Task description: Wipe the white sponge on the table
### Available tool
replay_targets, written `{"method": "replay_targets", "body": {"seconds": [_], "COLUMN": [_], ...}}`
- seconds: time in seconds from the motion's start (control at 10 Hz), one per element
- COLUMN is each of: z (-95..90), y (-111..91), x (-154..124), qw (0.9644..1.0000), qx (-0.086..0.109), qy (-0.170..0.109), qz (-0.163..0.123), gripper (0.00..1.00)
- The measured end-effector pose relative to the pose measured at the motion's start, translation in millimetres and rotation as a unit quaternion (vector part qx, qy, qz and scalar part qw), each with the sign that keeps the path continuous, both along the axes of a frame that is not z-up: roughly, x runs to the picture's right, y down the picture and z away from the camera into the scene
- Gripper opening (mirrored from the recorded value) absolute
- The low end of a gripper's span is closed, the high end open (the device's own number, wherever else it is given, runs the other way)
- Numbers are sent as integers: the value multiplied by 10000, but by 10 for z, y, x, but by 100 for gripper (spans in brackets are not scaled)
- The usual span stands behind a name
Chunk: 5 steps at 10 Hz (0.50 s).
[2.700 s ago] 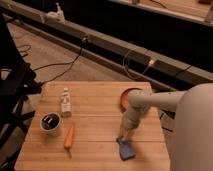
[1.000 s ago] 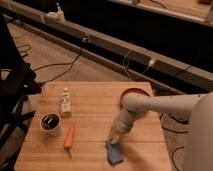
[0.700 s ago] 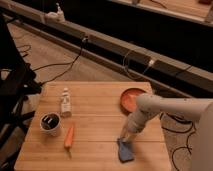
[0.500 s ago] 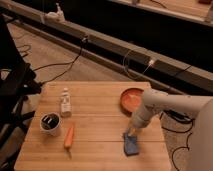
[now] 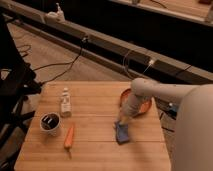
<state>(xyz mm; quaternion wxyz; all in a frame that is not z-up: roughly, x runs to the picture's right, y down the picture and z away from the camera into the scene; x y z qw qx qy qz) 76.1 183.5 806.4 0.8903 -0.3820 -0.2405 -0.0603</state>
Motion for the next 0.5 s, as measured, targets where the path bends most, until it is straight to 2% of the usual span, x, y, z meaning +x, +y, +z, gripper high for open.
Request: {"method": "replay_targets", "body": {"seconds": [0.2,0.4,0.5], "z": [-212,-336,-330], "y": [175,333,324], "x": [-279,-325,-332], "qw": [9992,9986,9986], "qx": [-34,-137,-123], "qy": [-365,-486,-487], "qz": [-136,-157,-150], "gripper": [0,2,10]}}
